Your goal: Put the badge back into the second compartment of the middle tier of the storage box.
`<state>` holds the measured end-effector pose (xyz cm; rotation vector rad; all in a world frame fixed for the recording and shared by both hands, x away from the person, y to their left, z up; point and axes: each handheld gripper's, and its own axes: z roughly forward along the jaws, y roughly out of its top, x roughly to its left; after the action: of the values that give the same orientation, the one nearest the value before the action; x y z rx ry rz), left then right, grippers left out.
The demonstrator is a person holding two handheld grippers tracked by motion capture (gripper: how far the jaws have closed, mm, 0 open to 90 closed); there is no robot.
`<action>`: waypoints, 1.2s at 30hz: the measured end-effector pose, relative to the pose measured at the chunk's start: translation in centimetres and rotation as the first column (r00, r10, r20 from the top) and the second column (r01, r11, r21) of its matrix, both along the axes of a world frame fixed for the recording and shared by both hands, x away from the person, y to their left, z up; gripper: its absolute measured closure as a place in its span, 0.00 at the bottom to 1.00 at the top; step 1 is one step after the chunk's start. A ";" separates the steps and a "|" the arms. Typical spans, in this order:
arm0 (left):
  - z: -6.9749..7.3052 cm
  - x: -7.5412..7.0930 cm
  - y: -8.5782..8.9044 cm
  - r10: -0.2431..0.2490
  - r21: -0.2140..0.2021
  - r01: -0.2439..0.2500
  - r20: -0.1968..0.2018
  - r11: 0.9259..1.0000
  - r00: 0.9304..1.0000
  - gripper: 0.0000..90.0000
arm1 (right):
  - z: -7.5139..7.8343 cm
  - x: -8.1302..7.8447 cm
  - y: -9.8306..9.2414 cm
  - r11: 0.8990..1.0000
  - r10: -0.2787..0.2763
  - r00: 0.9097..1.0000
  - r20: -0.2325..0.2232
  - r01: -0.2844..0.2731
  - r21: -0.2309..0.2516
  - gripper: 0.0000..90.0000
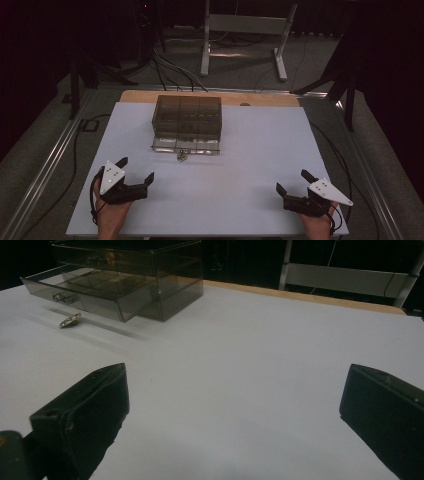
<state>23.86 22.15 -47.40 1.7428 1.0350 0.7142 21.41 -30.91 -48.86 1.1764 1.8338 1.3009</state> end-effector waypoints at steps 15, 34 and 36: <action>-0.2 1.7 -1.8 -0.002 0.026 0.003 -0.037 1.000 0.999 0.02 | 0.0 0.0 0.0 1.000 -0.012 1.000 0.005 0.012 -0.008 0.00; -1.1 3.6 -4.6 -0.010 0.073 0.016 -0.089 0.997 0.996 0.03 | 0.0 0.1 -0.1 1.000 -0.011 1.000 0.004 0.011 -0.007 0.00; -1.2 3.8 -4.9 -0.018 0.076 0.026 -0.095 0.997 0.995 0.05 | 0.0 0.1 -0.1 1.000 -0.012 1.000 0.003 0.012 -0.006 0.00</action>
<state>27.67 17.29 -48.63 1.8671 1.0625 0.6713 21.55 -31.01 -48.88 1.1796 1.8247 1.2890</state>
